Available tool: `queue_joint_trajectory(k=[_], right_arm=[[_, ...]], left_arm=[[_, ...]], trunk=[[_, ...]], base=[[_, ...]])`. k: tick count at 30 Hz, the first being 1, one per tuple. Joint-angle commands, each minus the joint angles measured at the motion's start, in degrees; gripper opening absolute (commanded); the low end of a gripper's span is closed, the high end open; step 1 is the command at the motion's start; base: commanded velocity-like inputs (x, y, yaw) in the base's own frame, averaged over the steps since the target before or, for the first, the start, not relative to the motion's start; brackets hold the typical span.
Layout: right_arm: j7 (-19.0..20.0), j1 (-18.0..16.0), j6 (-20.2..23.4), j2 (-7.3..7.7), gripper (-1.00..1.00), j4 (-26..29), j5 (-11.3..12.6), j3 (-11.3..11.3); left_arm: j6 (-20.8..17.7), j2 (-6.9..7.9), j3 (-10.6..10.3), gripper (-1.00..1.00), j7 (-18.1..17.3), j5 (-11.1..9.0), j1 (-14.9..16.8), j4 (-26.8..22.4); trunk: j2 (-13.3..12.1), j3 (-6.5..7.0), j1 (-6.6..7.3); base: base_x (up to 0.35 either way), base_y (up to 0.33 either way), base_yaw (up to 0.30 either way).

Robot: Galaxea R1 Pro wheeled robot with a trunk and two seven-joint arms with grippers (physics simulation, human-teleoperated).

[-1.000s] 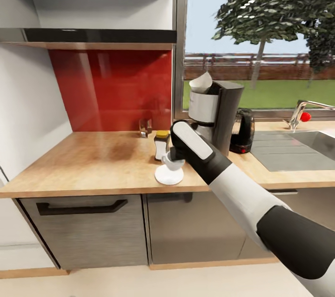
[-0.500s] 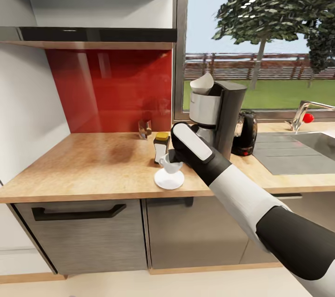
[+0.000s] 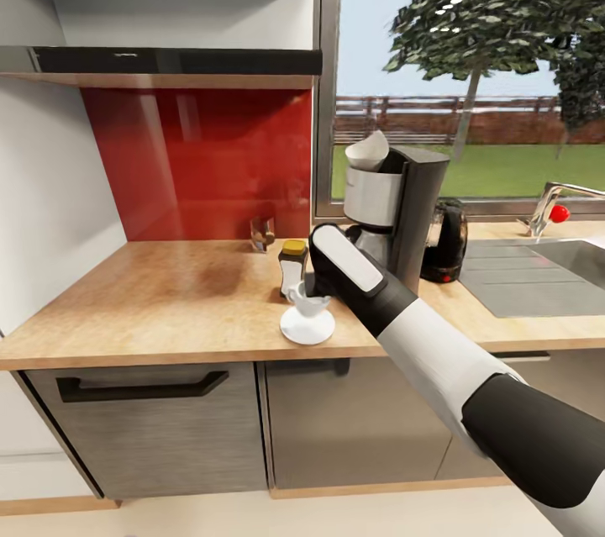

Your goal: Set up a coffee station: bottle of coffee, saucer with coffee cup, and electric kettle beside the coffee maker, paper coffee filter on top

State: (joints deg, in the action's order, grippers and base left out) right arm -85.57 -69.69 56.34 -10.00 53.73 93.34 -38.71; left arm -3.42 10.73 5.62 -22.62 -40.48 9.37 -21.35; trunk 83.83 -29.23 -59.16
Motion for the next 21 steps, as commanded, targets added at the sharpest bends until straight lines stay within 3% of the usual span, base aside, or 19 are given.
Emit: queue_joint_trajectory(k=[1, 8, 21], right_arm=[[-0.5, -0.1, 0.5, 0.00, -1.00, -0.3, 0.5, -0.1], [-0.5, 0.0, 0.5, 0.00, -1.00, -0.8, 0.5, -0.1], [2.4, 0.0, 0.5, 0.00, -1.00, -0.9, 0.5, -0.1]], left_arm=[[-0.4, -0.01, 0.2, 1.00, -0.3, -0.5, 0.0, 0.0], [-0.4, -0.01, 0.2, 1.00, -0.3, -0.5, 0.0, 0.1], [-0.4, -0.01, 0.2, 1.00, -0.3, -0.5, 0.0, 0.0]], trunk=[[0.5, -0.25, -0.22], [0.9, -0.43, -0.44], [4.9, -2.22, -2.64]], base=[[0.000, 0.000, 0.000], [0.000, 0.000, 0.000], [0.000, 0.000, 0.000]])
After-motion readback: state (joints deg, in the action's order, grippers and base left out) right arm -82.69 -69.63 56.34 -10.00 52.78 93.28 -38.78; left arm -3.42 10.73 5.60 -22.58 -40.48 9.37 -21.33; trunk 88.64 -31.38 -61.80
